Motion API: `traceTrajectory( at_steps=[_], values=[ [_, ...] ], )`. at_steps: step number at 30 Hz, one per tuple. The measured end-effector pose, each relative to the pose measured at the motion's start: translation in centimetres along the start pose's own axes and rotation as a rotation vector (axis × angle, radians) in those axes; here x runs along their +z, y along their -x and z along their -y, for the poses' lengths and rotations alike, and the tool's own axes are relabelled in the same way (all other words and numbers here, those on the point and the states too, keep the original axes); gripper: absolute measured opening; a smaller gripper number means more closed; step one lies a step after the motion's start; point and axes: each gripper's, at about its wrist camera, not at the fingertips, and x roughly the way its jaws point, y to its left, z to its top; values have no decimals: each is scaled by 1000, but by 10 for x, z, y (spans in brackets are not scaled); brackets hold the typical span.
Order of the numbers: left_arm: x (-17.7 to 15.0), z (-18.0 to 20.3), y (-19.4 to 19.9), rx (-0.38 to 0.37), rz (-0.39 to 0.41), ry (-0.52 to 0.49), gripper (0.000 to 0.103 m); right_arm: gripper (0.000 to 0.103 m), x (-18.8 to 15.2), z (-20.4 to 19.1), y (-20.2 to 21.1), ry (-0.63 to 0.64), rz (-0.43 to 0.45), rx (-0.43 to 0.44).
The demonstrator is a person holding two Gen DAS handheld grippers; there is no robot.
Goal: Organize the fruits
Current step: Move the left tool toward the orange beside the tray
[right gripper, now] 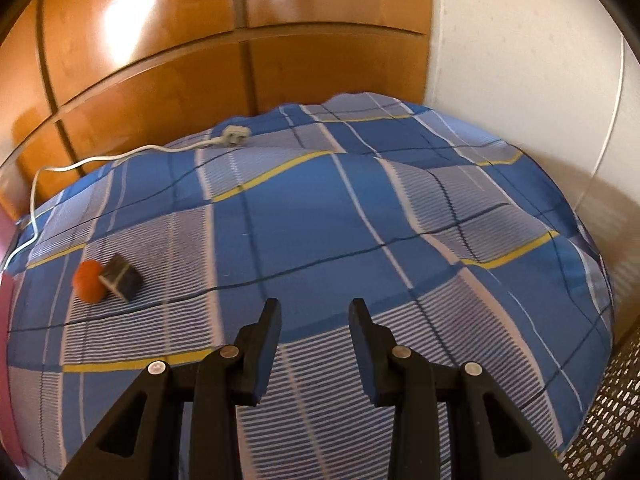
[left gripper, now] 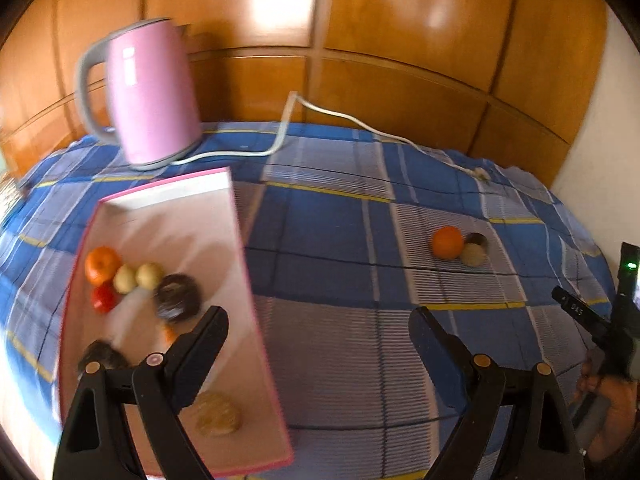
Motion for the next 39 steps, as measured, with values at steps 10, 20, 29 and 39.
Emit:
traceTrajectory(
  at_steps=[10,20,29,39],
  values=[
    [22,36,-39,-117,-61,-124,84,35,1,15,-11,-27,-15,-32],
    [45,62,-73,-182,-89,-182,66,35,-1,31,-22,-70,-20,-94],
    [59,97,-115,-252,-153,-268,64,37,-2,33,-25,-73,-11,-110],
    [65,114,-154,-327,-209,-281,42,40,-1,32,-26,-73,-16,-102]
  ],
)
